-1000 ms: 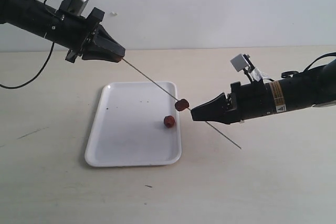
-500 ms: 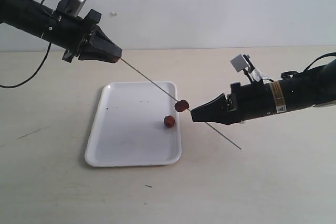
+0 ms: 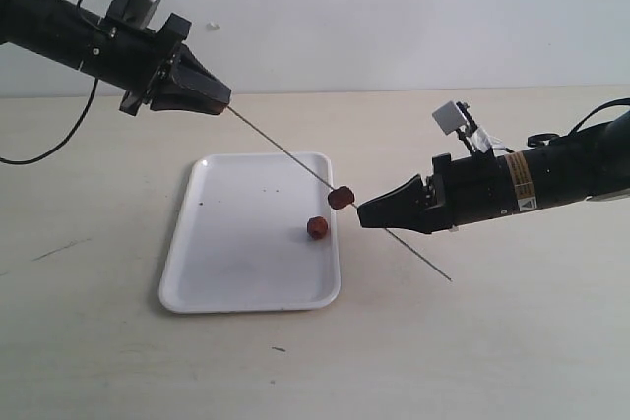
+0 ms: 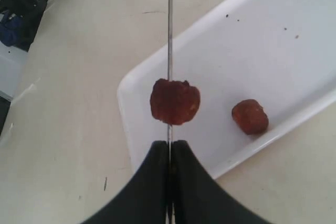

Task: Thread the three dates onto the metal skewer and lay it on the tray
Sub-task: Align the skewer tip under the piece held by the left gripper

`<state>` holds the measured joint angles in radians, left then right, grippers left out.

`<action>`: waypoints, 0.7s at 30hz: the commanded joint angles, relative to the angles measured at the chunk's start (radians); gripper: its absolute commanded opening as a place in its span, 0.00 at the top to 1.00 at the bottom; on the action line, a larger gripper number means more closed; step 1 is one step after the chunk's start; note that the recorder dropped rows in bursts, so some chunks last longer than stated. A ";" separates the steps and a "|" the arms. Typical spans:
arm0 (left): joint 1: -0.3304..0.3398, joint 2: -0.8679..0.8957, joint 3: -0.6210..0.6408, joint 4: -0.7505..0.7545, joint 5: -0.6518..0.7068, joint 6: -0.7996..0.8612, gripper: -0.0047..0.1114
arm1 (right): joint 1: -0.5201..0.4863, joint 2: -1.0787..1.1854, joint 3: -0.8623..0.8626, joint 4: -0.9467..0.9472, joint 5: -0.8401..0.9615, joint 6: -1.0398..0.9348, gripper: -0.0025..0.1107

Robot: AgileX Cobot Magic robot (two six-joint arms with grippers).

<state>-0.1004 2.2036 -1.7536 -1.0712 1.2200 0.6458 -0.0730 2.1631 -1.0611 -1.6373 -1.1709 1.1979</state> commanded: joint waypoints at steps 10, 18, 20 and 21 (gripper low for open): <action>-0.009 -0.010 -0.001 -0.029 0.001 0.004 0.78 | -0.002 -0.004 -0.003 0.027 0.002 0.002 0.98; -0.015 -0.010 -0.001 -0.020 0.001 0.004 0.78 | -0.002 -0.004 -0.003 0.031 -0.012 -0.006 0.98; -0.028 -0.010 -0.001 -0.018 0.001 0.004 0.78 | -0.001 -0.004 -0.003 0.031 -0.018 -0.010 0.98; -0.034 -0.010 -0.001 -0.016 0.001 0.004 0.78 | 0.004 -0.004 -0.003 0.031 -0.026 -0.022 0.98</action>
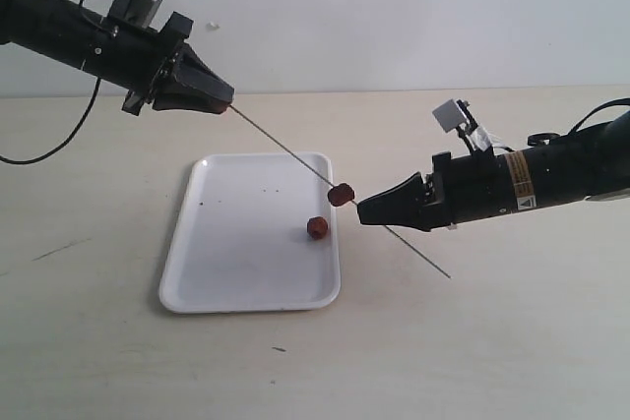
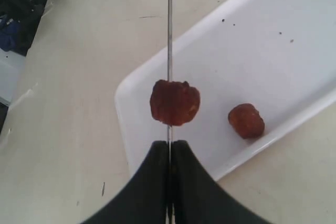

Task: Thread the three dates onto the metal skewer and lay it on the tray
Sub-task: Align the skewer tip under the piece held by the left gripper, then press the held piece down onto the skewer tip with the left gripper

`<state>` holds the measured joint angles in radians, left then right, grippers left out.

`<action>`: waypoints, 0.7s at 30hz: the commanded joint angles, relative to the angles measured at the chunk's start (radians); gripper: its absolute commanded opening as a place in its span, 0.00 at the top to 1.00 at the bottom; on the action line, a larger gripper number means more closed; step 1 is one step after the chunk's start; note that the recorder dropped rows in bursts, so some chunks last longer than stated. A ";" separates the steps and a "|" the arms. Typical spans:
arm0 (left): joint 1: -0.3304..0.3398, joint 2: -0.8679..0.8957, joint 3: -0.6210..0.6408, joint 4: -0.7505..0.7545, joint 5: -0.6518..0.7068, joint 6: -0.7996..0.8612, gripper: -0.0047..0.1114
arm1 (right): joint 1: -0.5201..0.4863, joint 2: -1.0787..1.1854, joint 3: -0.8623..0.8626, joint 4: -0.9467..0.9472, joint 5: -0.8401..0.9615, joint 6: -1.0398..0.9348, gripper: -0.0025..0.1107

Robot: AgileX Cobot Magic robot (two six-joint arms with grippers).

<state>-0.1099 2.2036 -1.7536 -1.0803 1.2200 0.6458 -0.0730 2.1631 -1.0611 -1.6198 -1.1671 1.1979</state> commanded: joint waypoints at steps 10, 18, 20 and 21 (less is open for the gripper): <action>-0.080 -0.010 -0.001 0.000 0.001 0.004 0.78 | 0.009 -0.004 -0.004 0.014 -0.043 -0.029 0.98; -0.097 -0.009 -0.001 0.000 0.001 0.004 0.78 | 0.030 -0.004 -0.004 0.032 -0.043 -0.043 0.98; -0.102 -0.009 -0.001 0.002 0.001 0.009 0.78 | 0.050 -0.004 -0.004 0.037 -0.036 -0.047 0.98; -0.104 -0.009 -0.001 0.002 0.001 0.008 0.78 | 0.058 -0.004 -0.004 0.037 -0.030 -0.050 0.98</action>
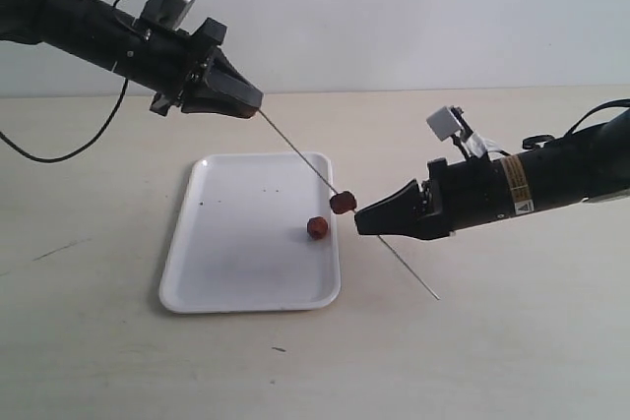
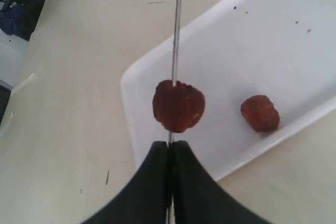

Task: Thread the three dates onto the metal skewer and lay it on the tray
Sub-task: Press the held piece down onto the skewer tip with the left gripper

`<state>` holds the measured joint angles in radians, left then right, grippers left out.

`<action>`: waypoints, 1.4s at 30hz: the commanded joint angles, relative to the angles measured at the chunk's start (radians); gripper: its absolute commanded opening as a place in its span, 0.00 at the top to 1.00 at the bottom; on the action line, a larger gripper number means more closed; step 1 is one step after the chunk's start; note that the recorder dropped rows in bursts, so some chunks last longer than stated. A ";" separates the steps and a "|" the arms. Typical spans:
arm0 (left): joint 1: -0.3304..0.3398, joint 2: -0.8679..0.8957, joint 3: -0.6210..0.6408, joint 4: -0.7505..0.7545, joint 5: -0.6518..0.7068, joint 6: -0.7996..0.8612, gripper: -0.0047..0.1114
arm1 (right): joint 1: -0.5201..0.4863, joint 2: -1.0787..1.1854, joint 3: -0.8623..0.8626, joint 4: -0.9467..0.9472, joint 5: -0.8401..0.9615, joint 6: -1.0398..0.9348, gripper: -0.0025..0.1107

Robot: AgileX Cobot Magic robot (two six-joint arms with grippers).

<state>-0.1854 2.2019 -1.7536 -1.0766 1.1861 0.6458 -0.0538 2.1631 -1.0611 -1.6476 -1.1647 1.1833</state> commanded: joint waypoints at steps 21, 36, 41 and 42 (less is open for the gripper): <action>-0.052 -0.007 -0.001 0.024 0.035 0.030 0.78 | 0.078 -0.004 -0.004 0.129 0.010 -0.033 0.98; -0.134 0.026 -0.001 0.071 0.035 0.032 0.78 | 0.078 -0.009 -0.004 0.201 0.010 -0.033 0.98; -0.141 0.026 -0.001 0.070 0.035 0.034 0.78 | 0.078 -0.009 -0.004 0.213 0.010 -0.036 0.98; -0.141 0.026 -0.001 0.070 0.035 0.034 0.78 | 0.078 -0.009 -0.004 0.215 0.010 -0.036 0.98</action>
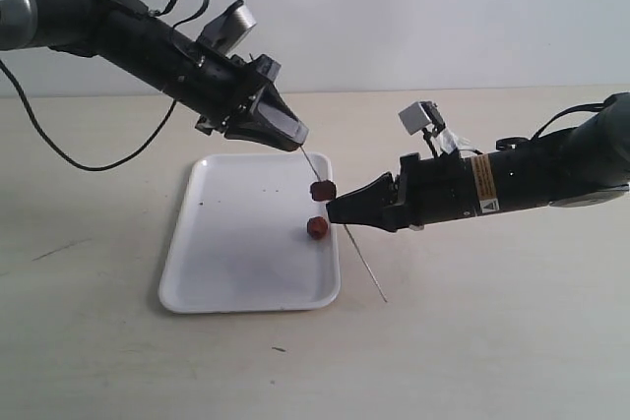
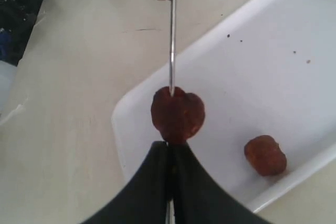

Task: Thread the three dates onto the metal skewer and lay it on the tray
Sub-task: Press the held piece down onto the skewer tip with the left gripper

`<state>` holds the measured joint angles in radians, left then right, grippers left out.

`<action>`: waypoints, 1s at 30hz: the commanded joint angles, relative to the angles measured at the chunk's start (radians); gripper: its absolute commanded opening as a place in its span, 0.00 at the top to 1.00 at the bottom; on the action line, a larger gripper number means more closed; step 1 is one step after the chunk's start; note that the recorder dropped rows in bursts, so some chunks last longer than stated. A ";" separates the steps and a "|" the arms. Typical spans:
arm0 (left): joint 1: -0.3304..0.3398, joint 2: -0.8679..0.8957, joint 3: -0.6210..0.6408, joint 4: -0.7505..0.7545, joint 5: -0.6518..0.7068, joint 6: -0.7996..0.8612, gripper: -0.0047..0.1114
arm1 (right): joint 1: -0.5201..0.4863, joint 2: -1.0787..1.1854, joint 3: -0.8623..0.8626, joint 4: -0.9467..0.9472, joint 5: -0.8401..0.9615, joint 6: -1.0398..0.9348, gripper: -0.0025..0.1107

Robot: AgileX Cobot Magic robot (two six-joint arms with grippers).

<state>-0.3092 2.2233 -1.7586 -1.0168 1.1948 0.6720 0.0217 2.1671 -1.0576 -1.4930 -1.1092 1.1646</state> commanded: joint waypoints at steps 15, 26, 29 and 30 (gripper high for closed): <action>-0.017 0.005 0.004 0.012 0.026 0.008 0.63 | 0.002 -0.013 -0.008 0.074 -0.045 -0.010 0.98; -0.017 0.005 0.004 0.012 0.026 0.008 0.39 | 0.002 -0.013 -0.008 0.083 -0.047 -0.010 0.98; -0.017 0.005 0.004 0.012 0.026 0.008 0.39 | 0.002 -0.013 -0.008 0.097 -0.051 -0.010 0.98; -0.017 0.005 0.004 0.012 0.026 0.008 0.39 | 0.002 -0.013 -0.008 0.104 -0.056 -0.010 0.98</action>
<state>-0.3196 2.2280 -1.7586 -1.0088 1.2035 0.6760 0.0217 2.1671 -1.0595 -1.4445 -1.1190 1.1625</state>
